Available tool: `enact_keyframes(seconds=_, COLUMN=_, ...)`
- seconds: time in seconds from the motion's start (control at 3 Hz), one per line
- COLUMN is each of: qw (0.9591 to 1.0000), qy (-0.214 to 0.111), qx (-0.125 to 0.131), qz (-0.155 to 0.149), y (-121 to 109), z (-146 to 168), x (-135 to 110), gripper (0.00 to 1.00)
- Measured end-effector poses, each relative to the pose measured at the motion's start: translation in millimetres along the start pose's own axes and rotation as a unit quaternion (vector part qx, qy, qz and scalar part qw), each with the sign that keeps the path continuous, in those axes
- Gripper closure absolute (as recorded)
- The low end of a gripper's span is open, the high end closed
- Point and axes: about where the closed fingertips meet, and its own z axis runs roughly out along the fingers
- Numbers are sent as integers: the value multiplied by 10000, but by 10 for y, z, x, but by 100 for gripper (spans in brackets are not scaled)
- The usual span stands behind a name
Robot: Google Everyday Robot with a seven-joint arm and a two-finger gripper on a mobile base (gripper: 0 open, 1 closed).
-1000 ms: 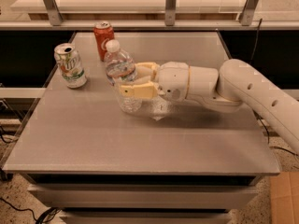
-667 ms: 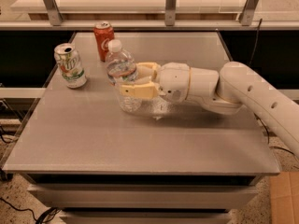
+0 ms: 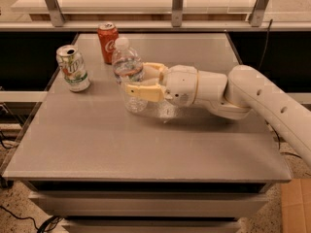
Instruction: Place water bottle upright
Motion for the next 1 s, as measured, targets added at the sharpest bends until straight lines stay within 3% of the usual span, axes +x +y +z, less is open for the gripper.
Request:
enact_keyframes(seconds=0.33, qw=10000, qy=-31, qx=-36, qz=-2, y=-2, z=3, x=-6, gripper=12)
enact_keyframes(seconds=0.67, qw=9999, qy=-80, qx=-99, qz=-19, y=-6, z=11, x=-7, gripper=0)
enact_keyframes(seconds=1.0, qw=9998, qy=-121, qx=-147, qz=-35, y=-10, z=15, x=-2, gripper=0)
